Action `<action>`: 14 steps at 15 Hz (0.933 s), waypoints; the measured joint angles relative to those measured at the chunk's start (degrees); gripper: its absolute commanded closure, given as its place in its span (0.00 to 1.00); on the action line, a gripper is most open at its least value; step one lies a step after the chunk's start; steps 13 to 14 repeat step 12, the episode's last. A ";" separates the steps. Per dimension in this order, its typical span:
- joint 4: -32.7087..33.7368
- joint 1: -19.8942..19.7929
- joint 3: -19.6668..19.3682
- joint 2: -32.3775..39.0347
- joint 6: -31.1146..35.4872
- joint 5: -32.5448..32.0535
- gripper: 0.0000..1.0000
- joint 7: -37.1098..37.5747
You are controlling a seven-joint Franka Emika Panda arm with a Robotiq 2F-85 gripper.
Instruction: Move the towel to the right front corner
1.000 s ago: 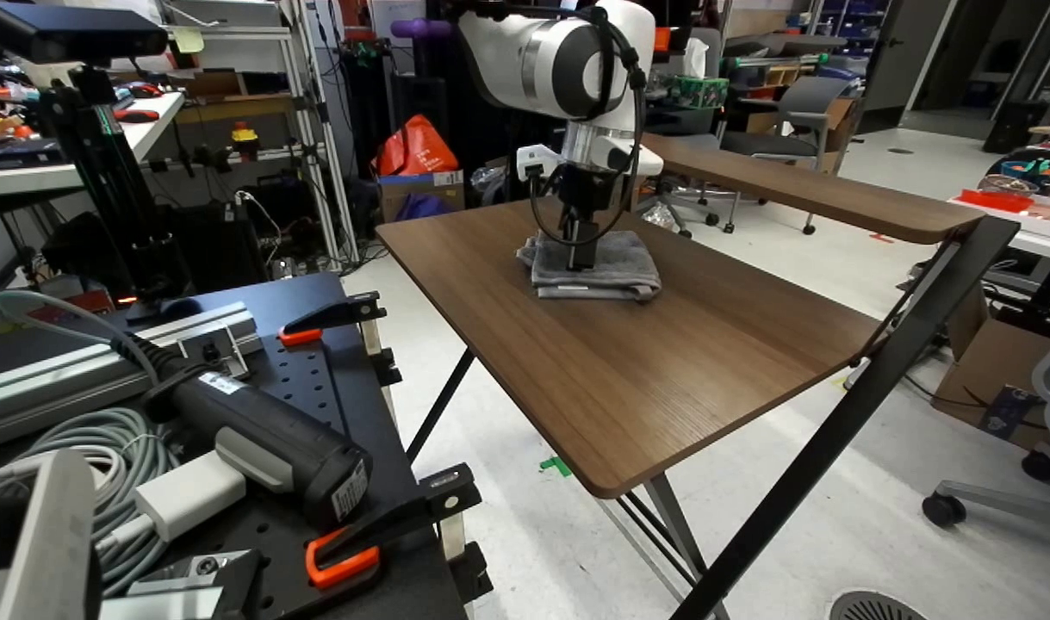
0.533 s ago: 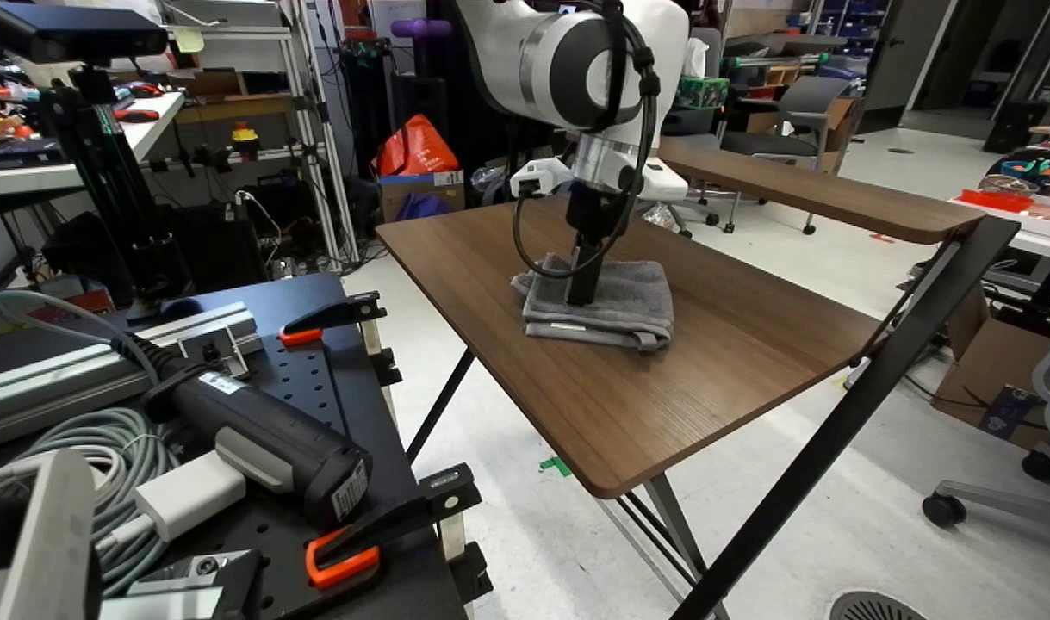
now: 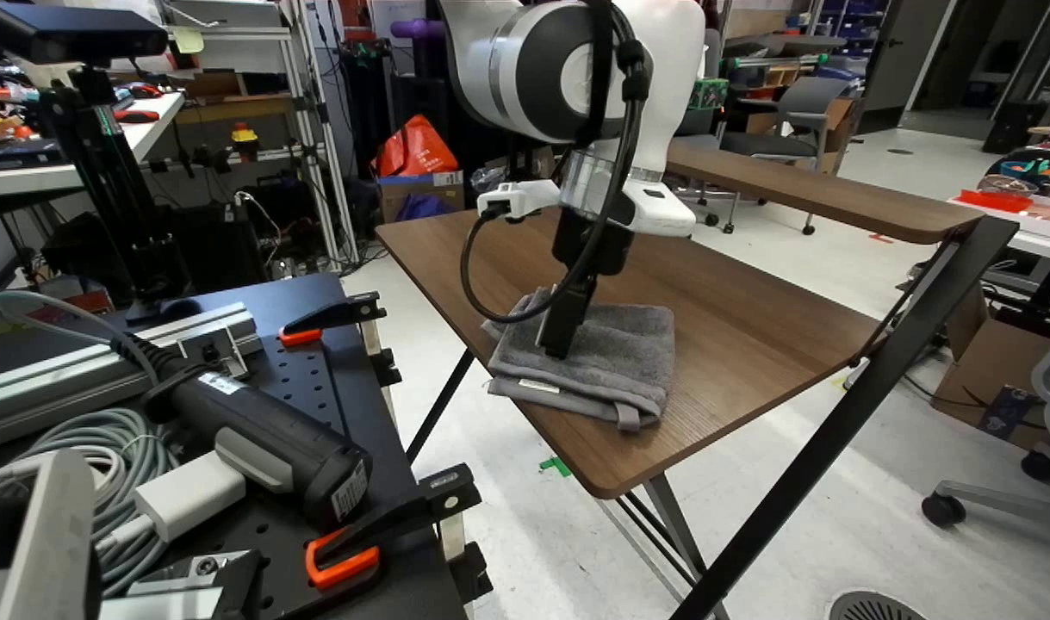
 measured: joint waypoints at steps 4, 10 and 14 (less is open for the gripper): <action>-3.87 -0.12 -0.17 -2.64 1.64 -0.11 0.00 0.00; -9.86 2.65 -2.76 -16.01 3.44 -7.03 0.00 2.16; -12.81 2.95 -1.26 -22.18 3.22 -8.13 0.00 0.14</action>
